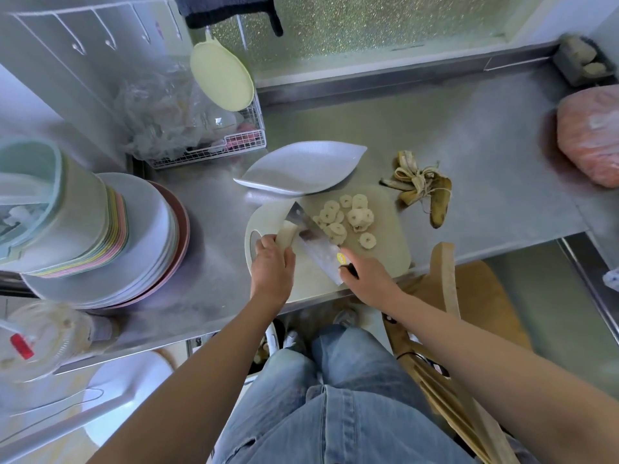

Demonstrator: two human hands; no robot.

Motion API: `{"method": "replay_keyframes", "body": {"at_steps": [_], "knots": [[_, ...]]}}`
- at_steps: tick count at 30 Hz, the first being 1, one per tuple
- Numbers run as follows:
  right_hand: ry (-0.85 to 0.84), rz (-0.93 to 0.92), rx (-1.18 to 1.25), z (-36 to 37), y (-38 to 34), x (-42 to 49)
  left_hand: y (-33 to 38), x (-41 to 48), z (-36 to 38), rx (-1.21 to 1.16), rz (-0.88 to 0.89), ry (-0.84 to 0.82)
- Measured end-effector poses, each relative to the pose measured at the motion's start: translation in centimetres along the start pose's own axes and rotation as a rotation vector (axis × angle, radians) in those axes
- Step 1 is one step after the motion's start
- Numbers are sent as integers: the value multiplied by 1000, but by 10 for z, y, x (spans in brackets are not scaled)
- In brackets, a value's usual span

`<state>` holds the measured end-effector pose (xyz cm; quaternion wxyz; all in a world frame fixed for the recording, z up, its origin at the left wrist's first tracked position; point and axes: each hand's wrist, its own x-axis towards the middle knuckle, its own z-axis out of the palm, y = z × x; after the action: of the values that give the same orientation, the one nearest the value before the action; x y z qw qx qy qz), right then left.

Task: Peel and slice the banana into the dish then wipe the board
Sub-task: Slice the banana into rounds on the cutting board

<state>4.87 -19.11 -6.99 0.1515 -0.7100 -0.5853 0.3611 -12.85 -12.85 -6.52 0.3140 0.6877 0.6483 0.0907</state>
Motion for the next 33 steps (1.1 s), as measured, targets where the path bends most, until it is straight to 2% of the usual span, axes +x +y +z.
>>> {"method": "replay_keyframes", "body": {"at_steps": [9,14,23,33], "knots": [[106,154,-94,-32,27,-2,10,2,4,129,-48,-34],[131,136,-20,-36,22,-5,12,2,3,134,-43,-35],[-28,50,14,-14,-1,2,8,1,2,90,-19,-18],[63,204,-108,-36,19,1,11,5,5,133,-61,-24]]}}
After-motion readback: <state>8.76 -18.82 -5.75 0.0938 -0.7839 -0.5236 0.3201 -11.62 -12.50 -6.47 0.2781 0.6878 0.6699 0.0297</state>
